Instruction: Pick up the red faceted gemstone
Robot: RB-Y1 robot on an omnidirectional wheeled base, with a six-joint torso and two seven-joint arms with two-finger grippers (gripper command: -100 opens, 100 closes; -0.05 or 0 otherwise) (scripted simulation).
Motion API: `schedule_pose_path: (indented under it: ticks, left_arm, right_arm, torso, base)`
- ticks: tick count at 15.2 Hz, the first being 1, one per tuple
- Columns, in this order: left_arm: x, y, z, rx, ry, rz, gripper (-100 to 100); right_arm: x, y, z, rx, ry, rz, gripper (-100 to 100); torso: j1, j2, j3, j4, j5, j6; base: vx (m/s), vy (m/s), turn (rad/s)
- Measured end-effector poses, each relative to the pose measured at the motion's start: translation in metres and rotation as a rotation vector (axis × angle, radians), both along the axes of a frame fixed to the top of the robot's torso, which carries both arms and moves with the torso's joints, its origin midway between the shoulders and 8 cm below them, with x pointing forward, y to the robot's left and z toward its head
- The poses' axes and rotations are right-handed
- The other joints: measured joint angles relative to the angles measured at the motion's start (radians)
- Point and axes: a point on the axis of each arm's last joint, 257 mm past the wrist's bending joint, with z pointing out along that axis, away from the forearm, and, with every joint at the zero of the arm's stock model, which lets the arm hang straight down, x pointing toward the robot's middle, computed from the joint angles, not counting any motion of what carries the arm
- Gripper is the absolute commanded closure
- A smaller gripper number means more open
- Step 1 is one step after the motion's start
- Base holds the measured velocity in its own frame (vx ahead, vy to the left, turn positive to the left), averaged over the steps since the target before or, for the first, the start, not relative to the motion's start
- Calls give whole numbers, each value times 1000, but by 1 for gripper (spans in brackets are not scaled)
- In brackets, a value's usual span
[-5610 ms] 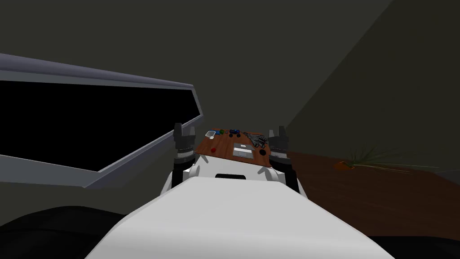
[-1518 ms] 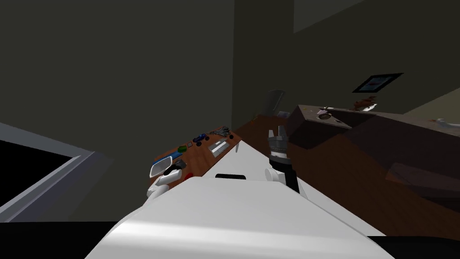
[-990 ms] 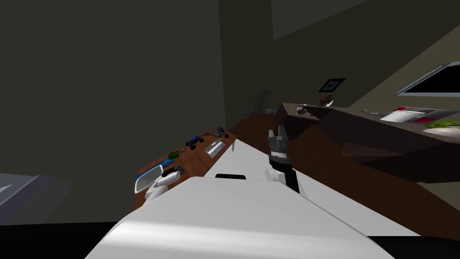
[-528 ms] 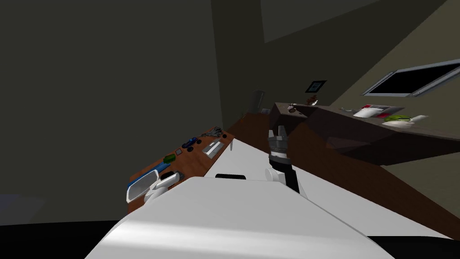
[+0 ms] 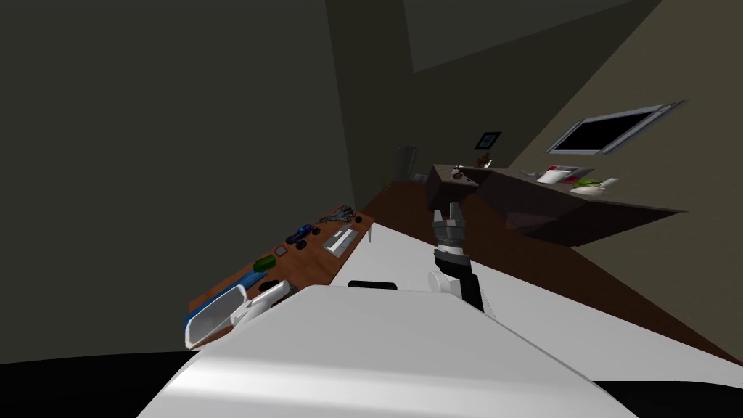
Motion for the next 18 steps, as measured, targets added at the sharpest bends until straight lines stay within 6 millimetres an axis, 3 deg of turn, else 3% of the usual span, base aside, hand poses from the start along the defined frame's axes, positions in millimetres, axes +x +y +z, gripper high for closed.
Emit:
schedule_pose_path:
  ticks: [8,12,18]
  left_arm:
    - [-50,-33,-27,-150,92,154,-100]
    - [-59,-40,-32,-183,114,189,-100]
    - [-86,-67,-43,-274,170,280,-100]
  right_arm:
    - [0,0,0,0,0,0,0]
    - [0,0,0,0,0,0,0]
    - [0,0,0,0,0,0,0]
  torso:
    - [1,1,1,0,0,-1]
    - [-1,-2,-1,0,0,0]
    - [1,1,1,0,0,-1]
  base:
    - [-43,37,-181]
    - [-19,7,-104]
    - [-44,34,-129]
